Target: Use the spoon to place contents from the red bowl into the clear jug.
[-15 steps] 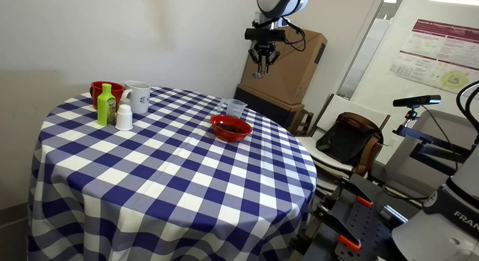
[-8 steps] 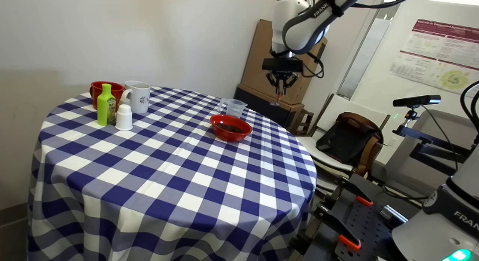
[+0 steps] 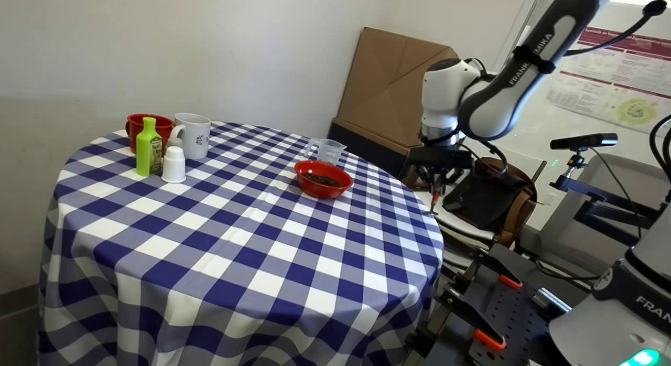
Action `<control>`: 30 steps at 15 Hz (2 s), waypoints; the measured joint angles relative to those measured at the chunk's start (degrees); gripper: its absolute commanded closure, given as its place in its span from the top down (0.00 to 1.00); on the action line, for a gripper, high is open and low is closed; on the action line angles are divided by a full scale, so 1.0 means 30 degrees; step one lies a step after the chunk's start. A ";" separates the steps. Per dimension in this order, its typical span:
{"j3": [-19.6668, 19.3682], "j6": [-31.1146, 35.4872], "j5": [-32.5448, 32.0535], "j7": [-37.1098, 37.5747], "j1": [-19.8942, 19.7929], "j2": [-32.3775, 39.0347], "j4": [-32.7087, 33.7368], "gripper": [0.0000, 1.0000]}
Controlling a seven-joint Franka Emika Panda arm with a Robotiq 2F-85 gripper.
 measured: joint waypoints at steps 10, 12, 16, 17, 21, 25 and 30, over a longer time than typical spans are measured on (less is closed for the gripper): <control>-0.2130 0.2429 -0.7277 0.6874 -0.0839 -0.2163 -0.3544 0.05; -0.2092 0.2562 -0.7111 0.6993 -0.0817 -0.2494 -0.3577 0.05; -0.1527 0.3072 -0.5538 0.6976 -0.0685 -0.2825 -0.3533 0.05; -0.1303 0.3138 -0.4953 0.6952 -0.0630 -0.2829 -0.3481 0.05; -0.0298 0.3162 -0.2558 0.6802 -0.0508 -0.2735 -0.3095 0.05; 0.0668 0.3162 -0.0257 0.6002 -0.0503 -0.2211 -0.2320 0.05; 0.1813 0.3160 0.1056 0.5305 -0.0556 -0.0785 -0.0930 0.05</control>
